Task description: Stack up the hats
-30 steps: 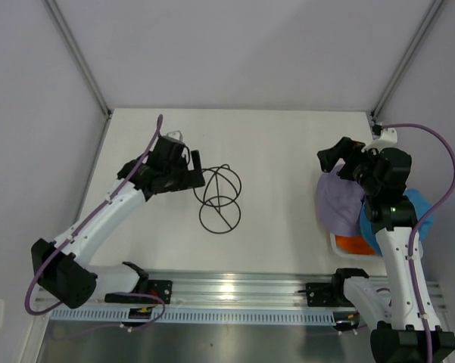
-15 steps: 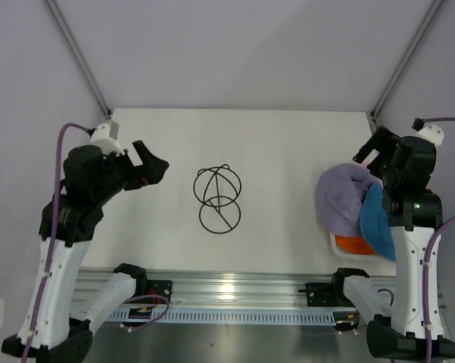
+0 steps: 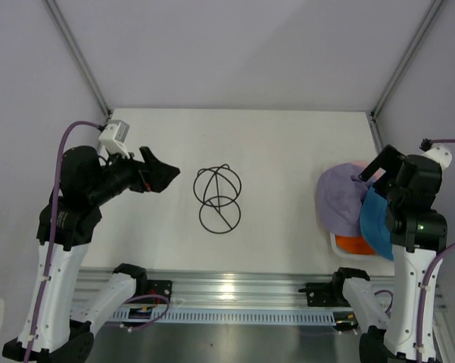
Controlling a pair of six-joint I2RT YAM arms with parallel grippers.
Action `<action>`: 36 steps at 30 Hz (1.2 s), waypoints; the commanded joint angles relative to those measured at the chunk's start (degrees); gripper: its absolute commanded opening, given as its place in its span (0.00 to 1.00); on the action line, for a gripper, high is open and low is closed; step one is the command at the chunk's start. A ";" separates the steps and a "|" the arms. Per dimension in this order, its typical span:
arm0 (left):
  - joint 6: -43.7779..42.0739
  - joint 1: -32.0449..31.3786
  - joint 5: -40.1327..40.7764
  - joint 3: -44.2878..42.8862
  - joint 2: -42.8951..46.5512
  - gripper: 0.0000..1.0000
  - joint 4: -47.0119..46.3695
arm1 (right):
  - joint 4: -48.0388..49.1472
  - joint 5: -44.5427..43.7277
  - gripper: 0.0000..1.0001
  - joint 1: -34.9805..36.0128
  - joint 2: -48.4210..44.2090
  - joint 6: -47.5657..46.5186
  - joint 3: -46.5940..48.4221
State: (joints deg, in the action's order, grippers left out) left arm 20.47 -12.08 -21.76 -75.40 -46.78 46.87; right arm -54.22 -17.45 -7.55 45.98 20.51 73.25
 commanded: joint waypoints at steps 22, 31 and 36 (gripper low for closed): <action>-0.61 0.30 -1.45 1.74 -0.94 0.99 -1.26 | 11.24 15.78 0.19 7.11 9.48 -6.27 -6.64; 0.36 0.39 -1.44 2.36 -1.47 0.99 -1.78 | 15.72 26.57 0.00 11.41 13.42 -8.56 5.04; 1.15 0.39 1.70 2.45 -1.64 0.99 -1.26 | 20.46 35.09 0.00 17.47 16.60 -7.77 10.41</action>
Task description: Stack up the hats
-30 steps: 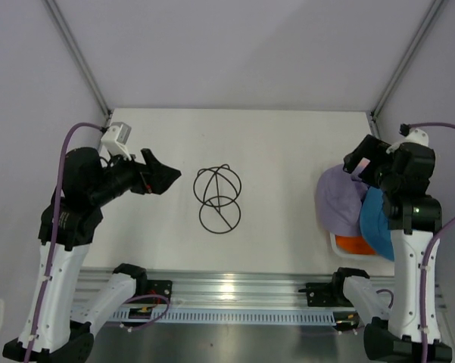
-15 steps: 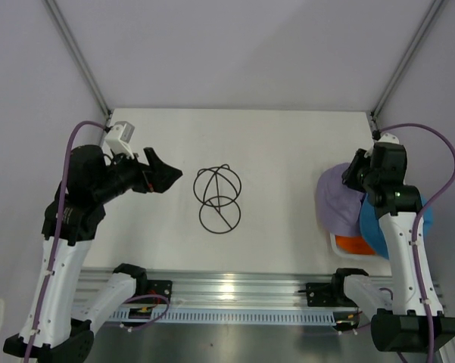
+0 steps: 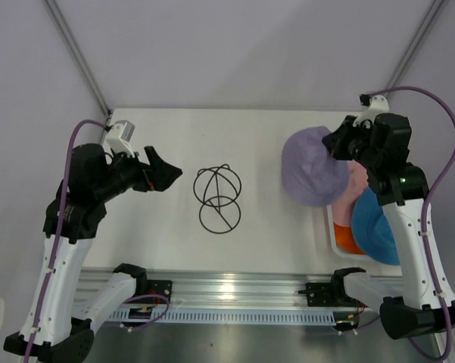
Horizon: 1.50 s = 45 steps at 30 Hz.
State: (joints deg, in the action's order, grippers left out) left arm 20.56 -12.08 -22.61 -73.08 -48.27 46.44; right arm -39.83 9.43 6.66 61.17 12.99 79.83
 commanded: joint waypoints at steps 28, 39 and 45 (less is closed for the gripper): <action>4.23 1.18 15.76 -4.61 0.72 0.99 6.04 | -0.15 4.03 0.00 40.80 28.39 -15.71 30.39; 6.16 1.18 8.82 1.17 2.22 1.00 3.49 | 4.59 3.22 0.01 41.60 27.69 -16.07 20.46; 9.40 1.18 5.30 8.12 2.13 1.00 -1.60 | 8.28 4.80 0.11 41.51 27.25 -14.49 14.22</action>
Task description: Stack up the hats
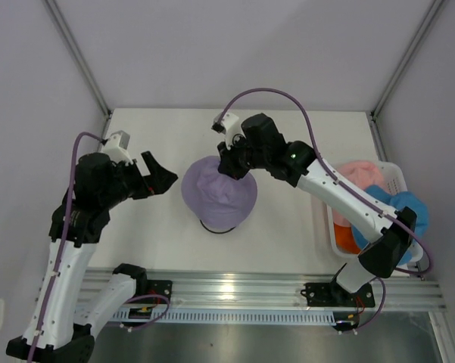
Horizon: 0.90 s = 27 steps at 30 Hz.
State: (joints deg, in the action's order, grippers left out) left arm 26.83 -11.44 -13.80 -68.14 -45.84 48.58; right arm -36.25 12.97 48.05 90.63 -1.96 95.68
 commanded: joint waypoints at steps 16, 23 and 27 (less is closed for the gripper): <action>15.97 0.63 -5.80 20.58 -2.23 0.91 -21.06 | 1.09 -6.21 1.00 -5.32 -11.16 8.79 2.95; 21.41 4.49 -7.03 28.57 -4.07 0.90 -27.82 | 14.27 -5.06 0.99 -16.76 -18.63 18.64 -17.35; 23.27 7.13 -10.61 34.80 -4.60 0.91 -36.69 | 18.40 -7.61 1.00 -17.12 -20.40 20.50 -24.39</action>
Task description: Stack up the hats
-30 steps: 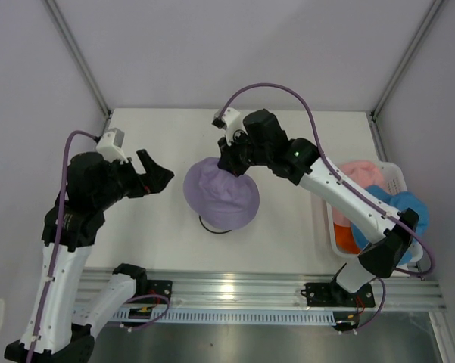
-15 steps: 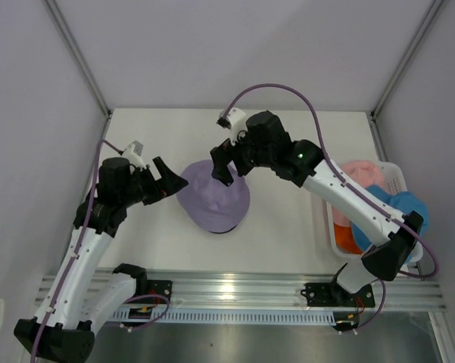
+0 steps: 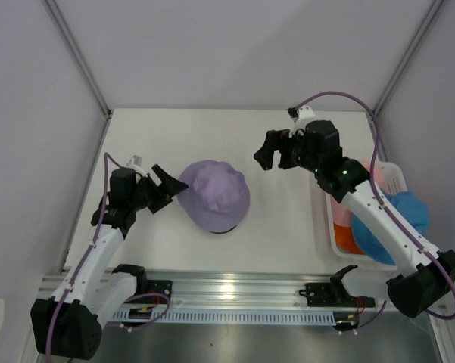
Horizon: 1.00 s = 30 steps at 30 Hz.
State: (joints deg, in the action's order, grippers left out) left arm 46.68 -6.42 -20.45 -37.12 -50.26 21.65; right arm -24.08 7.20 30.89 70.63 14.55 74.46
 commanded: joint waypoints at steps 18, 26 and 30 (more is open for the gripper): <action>4.83 6.15 -15.41 16.21 -2.12 0.53 -42.05 | 50.26 5.28 0.98 1.00 14.09 32.48 -29.46; 1.49 6.15 -5.93 11.82 -6.50 0.01 -25.19 | 51.41 3.70 0.98 2.33 19.90 33.71 -28.84; 1.14 6.15 -6.01 12.42 -10.11 0.01 -25.16 | 49.40 3.52 0.99 1.36 18.50 32.48 -28.40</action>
State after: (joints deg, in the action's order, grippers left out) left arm 49.78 -0.60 -28.88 -23.44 -58.24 -6.92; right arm 22.68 11.57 32.88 90.28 47.00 44.01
